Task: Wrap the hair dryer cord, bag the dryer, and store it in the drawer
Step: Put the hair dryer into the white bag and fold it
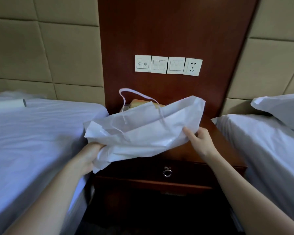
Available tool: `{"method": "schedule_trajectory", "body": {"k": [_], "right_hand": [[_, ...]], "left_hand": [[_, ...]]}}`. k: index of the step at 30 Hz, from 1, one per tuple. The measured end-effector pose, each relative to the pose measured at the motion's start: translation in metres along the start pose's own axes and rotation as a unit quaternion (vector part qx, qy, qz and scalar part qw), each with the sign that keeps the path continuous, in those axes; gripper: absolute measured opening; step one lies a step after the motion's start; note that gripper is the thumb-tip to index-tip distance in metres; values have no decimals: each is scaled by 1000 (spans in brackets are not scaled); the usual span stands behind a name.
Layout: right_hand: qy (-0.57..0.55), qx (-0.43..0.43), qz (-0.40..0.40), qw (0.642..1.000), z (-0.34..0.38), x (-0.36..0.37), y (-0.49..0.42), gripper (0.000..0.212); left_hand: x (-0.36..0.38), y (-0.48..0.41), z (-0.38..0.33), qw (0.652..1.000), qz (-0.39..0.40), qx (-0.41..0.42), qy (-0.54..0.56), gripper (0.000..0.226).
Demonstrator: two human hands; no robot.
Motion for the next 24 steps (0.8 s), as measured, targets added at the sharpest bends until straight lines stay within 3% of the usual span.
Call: {"method": "schedule_trajectory", "body": {"k": [2,7,9,12,14,17,21,24], "right_hand": [[-13,-13,-34,999,7,-2,1,38],[18,-30,-108,994,24,-22,-4,39],[66,-25,-124,990,27,-31,-10,47],[65,38,-127,989,21,-36,-6,53],[-10,102,-75,992,10,-31,2,49],[-111,121,91,982,-4,-19,16,58],[-87,147,264,949,-13,-1,33,76],[-70,144,335,928,-2,14,44,55]], "left_hand": [[-6,2,-5,998,-62,10,0,21],[-29,5,-26,977,-206,53,25,18],[-29,9,-37,966,-241,95,9,11],[-26,10,-39,957,-261,122,-5,22],[-28,7,-32,955,-275,109,9,19],[-32,1,-23,952,-289,63,85,16],[-36,-11,-10,948,-270,20,164,26],[-40,-15,-6,944,-277,20,178,33]]}}
Point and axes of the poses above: each hand's wrist, its own y-axis away from the middle knuckle, its own x-axis out of the palm, z = x × y, the point moved 6 cm from there along -y, towards the middle knuckle
